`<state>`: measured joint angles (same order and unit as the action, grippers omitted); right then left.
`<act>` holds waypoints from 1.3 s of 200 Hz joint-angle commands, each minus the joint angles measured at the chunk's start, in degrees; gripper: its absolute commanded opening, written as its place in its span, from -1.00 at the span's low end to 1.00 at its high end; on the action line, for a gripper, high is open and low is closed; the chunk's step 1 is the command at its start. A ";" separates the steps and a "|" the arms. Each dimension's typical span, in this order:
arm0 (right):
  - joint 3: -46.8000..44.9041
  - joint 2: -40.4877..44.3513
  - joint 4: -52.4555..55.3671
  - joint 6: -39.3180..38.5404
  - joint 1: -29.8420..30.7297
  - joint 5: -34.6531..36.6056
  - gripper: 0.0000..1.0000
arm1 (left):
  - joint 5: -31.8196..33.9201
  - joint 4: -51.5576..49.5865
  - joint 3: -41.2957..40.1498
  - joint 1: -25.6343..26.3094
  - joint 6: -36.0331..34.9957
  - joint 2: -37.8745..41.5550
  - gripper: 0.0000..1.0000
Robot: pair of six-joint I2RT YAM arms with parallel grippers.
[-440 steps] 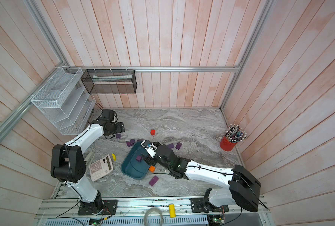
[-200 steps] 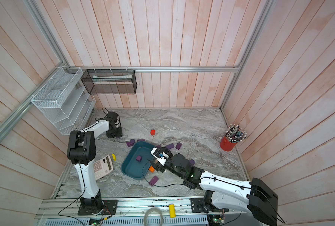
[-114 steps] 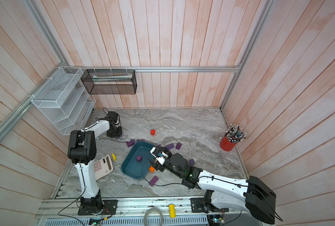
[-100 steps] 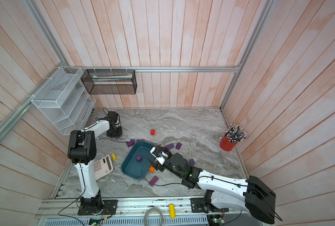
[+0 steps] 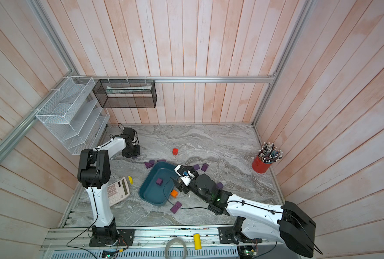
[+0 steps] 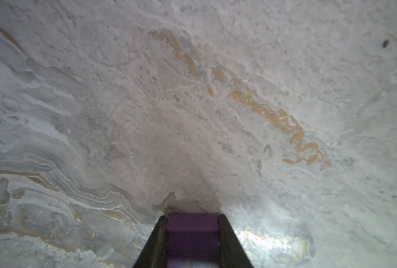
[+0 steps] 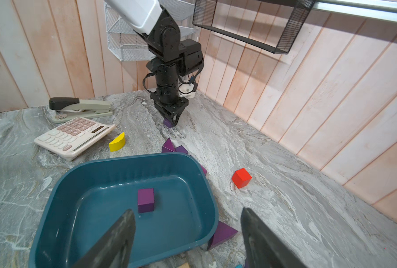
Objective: Pick purple bricks into the storage bin
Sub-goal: Pick up the building block from the center of the board, then place the building block in the storage box.
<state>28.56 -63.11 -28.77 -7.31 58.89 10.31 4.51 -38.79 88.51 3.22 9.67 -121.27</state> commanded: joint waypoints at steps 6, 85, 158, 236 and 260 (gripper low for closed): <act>1.46 -0.40 -1.42 4.45 -2.03 2.67 0.47 | -0.64 -1.17 0.86 0.03 0.81 3.26 -0.49; 2.77 -0.49 1.65 14.18 -8.17 2.10 0.47 | -1.00 -2.49 -1.45 5.27 1.14 12.28 -0.53; 6.14 -2.75 9.29 24.88 -15.20 0.27 0.48 | 0.00 -4.93 -6.62 16.46 3.31 21.75 -0.54; 7.59 -3.05 17.98 35.79 -24.17 -4.10 0.48 | 1.25 -6.28 -12.28 28.95 7.58 27.94 -0.54; 7.47 -2.48 19.27 37.16 -25.80 -5.55 0.47 | 1.36 -6.14 -13.83 32.20 8.70 28.03 -0.54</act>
<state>34.65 -65.80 -12.78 26.33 34.41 7.18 4.97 -44.18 76.09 32.97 16.16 -94.08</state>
